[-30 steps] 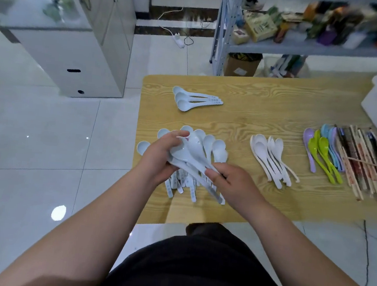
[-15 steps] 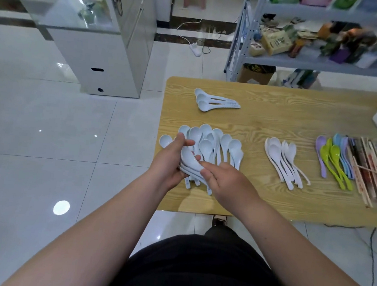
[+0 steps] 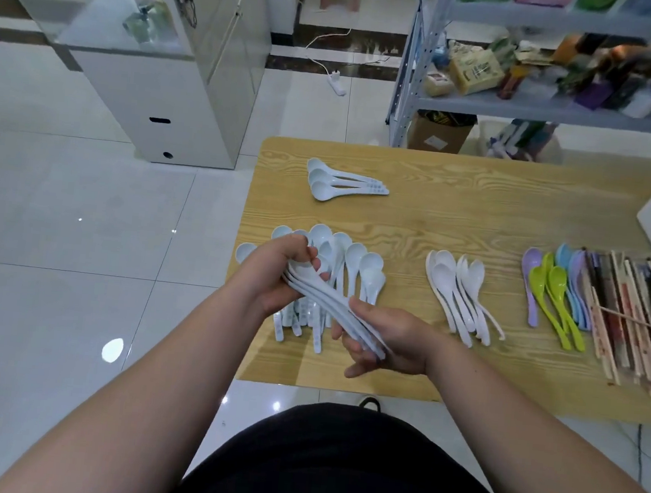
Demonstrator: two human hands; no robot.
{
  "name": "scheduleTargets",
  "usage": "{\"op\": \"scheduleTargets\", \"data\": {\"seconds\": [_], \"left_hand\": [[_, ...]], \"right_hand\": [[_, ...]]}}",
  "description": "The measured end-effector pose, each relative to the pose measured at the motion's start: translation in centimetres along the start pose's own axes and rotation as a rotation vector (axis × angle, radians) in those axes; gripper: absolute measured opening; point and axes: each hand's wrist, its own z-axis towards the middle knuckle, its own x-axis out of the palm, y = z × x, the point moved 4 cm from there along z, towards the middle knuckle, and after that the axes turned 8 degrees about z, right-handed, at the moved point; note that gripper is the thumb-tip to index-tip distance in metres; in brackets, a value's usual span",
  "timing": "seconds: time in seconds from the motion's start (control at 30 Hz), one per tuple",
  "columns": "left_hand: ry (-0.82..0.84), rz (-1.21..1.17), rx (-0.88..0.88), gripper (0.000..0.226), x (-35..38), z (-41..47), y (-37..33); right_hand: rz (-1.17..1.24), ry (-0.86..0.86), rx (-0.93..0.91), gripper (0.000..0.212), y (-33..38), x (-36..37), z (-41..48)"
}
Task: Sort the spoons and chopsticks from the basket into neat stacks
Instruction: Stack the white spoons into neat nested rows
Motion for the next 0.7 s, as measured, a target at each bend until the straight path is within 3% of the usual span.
{"op": "scheduleTargets", "data": {"seconds": [0.1, 0.2, 0.47, 0.7], "left_hand": [[-0.067, 0.007, -0.007, 0.020, 1.7, 1.0, 0.6], [-0.070, 0.105, -0.001, 0.019, 2.4, 1.8, 0.6], [-0.206, 0.711, 0.071, 0.034, 1.2, 3.3, 1.1], [-0.308, 1.109, 0.232, 0.032, 0.2, 7.7, -1.1]], "right_hand": [[-0.068, -0.046, -0.034, 0.049, 1.4, -2.8, -0.5], [-0.313, -0.088, -0.096, 0.045, 3.1, -5.5, -0.8], [-1.144, -0.211, -0.283, 0.035, 7.2, -9.7, 0.7], [-1.262, -0.272, -0.343, 0.031, 10.5, -11.3, 5.1]]}}
